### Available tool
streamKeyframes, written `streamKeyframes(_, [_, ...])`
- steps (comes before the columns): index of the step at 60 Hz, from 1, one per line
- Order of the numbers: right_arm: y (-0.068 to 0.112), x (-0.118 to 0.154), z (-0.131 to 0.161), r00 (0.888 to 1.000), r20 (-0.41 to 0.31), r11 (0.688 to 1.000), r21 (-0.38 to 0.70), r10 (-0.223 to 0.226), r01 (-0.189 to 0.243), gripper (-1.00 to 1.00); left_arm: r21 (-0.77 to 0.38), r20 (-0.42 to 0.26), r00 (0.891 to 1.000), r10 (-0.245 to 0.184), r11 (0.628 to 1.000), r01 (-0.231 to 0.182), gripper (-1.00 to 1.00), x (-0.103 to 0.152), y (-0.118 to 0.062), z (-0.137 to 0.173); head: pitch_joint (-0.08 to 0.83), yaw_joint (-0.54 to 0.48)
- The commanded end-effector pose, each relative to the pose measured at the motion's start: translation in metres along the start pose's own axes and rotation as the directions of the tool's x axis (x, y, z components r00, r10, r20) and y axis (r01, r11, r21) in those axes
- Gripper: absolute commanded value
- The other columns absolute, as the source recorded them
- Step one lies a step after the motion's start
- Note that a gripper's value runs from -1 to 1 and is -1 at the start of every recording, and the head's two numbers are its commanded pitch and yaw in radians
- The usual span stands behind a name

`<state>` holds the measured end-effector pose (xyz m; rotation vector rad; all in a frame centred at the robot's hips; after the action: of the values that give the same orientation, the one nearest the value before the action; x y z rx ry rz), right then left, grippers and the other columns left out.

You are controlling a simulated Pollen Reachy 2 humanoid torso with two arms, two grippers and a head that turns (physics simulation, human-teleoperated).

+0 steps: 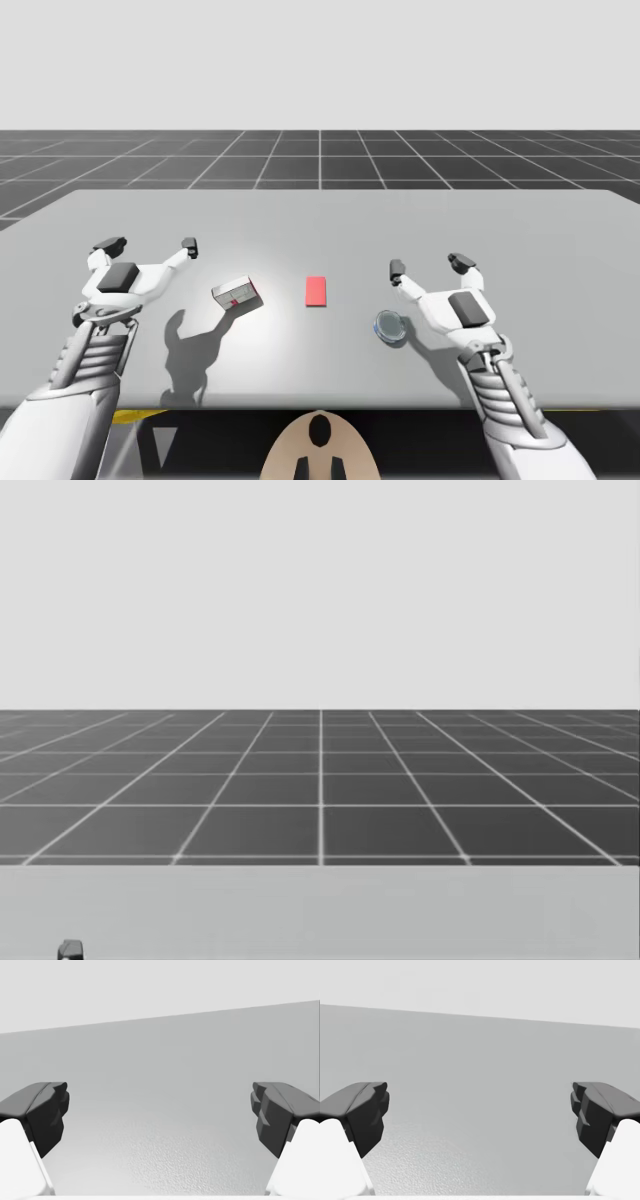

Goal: Look at the card. If it is red, pick the object on the left. If it is green, pick the object on the right.

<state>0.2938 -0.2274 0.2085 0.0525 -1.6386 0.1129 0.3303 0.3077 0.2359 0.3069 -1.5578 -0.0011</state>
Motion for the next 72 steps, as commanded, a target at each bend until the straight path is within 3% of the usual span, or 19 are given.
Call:
streamKeyframes(1, [0.0044, 0.0004, 0.0026, 1.000, -0.006, 1.000, -0.020, -0.016, 0.016, -1.00, 0.000, -0.001, 1.000, -0.001, 1.000, 0.001, -1.00, 0.0005, -0.0006, 0.0007, 0.008, 0.00])
streamKeyframes(5, [0.0060, 0.0045, 0.0029, 0.999, 0.005, 0.999, -0.004, -0.037, 0.037, -1.00, 0.002, -0.001, 1.000, 0.001, 1.000, -0.001, -1.00, 0.0007, -0.0006, 0.0010, 0.034, 0.00])
streamKeyframes(8, [0.0060, 0.0044, 0.0027, 1.000, -0.003, 1.000, 0.004, -0.018, 0.018, -1.00, 0.001, -0.002, 1.000, 0.000, 1.000, 0.000, -1.00, 0.0008, -0.0009, 0.0013, 0.065, 0.00])
streamKeyframes(36, [0.0046, -0.0021, -0.0010, 1.000, -0.027, 1.000, -0.002, -0.006, 0.006, -1.00, -0.003, -0.006, 1.000, -0.010, 1.000, 0.010, -1.00, 0.0000, -0.0014, 0.0009, 0.515, 0.01])
streamKeyframes(49, [0.0051, -0.0039, -0.0017, 0.999, -0.035, 1.000, 0.000, 0.000, 0.000, -1.00, -0.006, -0.005, 1.000, -0.012, 1.000, 0.012, -1.00, 0.0003, -0.0009, 0.0002, 0.662, 0.04])
streamKeyframes(57, [0.0051, -0.0037, -0.0016, 0.999, -0.036, 1.000, 0.001, -0.010, 0.010, -1.00, -0.006, -0.003, 1.000, -0.009, 1.000, 0.009, -1.00, 0.0009, -0.0004, 0.0005, 0.711, 0.04])
streamKeyframes(72, [0.0048, -0.0032, -0.0017, 0.999, -0.033, 1.000, 0.003, -0.015, 0.015, -1.00, -0.006, -0.001, 1.000, -0.008, 1.000, 0.008, -1.00, 0.0020, -0.0003, 0.0010, 0.695, 0.03])
